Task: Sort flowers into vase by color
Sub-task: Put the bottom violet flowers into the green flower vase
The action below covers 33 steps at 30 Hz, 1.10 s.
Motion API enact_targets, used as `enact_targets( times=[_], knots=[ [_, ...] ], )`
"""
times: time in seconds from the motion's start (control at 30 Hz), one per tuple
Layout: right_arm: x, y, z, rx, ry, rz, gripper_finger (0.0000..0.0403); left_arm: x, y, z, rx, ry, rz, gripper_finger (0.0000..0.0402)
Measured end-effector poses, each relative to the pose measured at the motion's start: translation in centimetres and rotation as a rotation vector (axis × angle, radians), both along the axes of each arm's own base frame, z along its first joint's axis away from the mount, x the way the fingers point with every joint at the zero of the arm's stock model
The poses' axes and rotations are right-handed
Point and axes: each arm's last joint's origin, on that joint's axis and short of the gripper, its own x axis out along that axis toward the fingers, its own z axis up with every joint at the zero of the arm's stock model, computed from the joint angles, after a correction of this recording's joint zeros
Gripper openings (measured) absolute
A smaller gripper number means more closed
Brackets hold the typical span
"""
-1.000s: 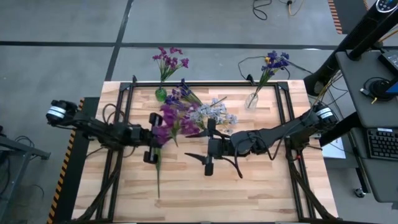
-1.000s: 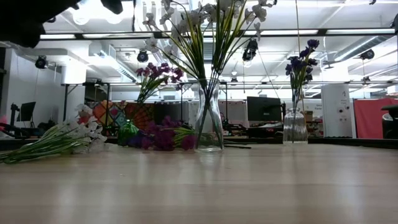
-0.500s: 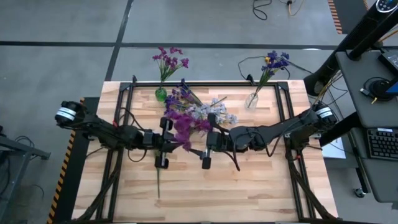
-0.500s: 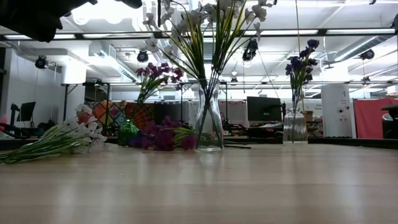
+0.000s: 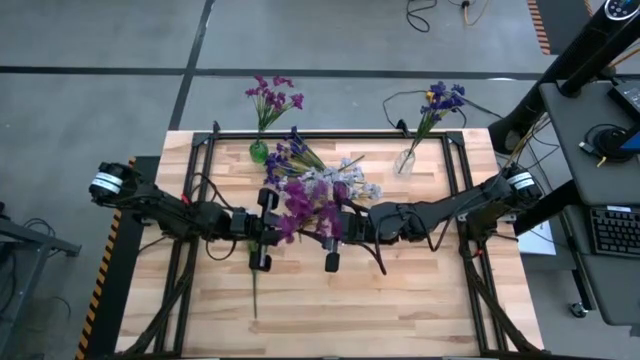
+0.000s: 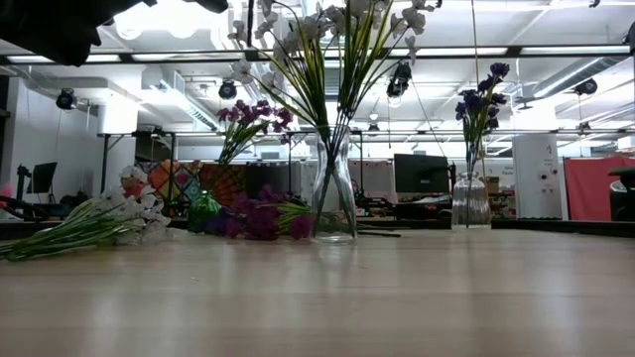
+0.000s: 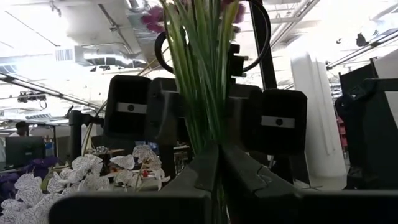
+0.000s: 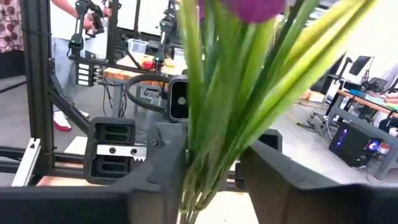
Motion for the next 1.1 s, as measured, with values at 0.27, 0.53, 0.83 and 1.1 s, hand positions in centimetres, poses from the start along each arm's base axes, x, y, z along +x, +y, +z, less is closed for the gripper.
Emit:
enact_targets(
  times=[0.27, 0.53, 0.83, 1.1],
  knots=[
    [0.0, 0.3, -0.1, -0.004, 0.006, 0.074, 0.0044, 0.0, 0.0, -0.3, -0.002, 0.049, -0.008, 0.0049],
    [-0.1, 0.4, -0.3, -0.012, 0.039, 0.08, 0.0019, -0.2, 0.1, -0.1, -0.021, 0.142, -0.025, 0.0189],
    [-0.1, 0.5, -0.4, -0.011, 0.041, 0.106, 0.0022, 2.0, -0.6, 0.4, 0.012, 0.253, -0.021, 0.0231],
    [-0.1, 0.6, -0.4, -0.023, 0.048, 0.134, 0.0022, 2.4, -0.6, 1.0, 0.023, 0.247, 0.02, 0.0179]
  ],
)
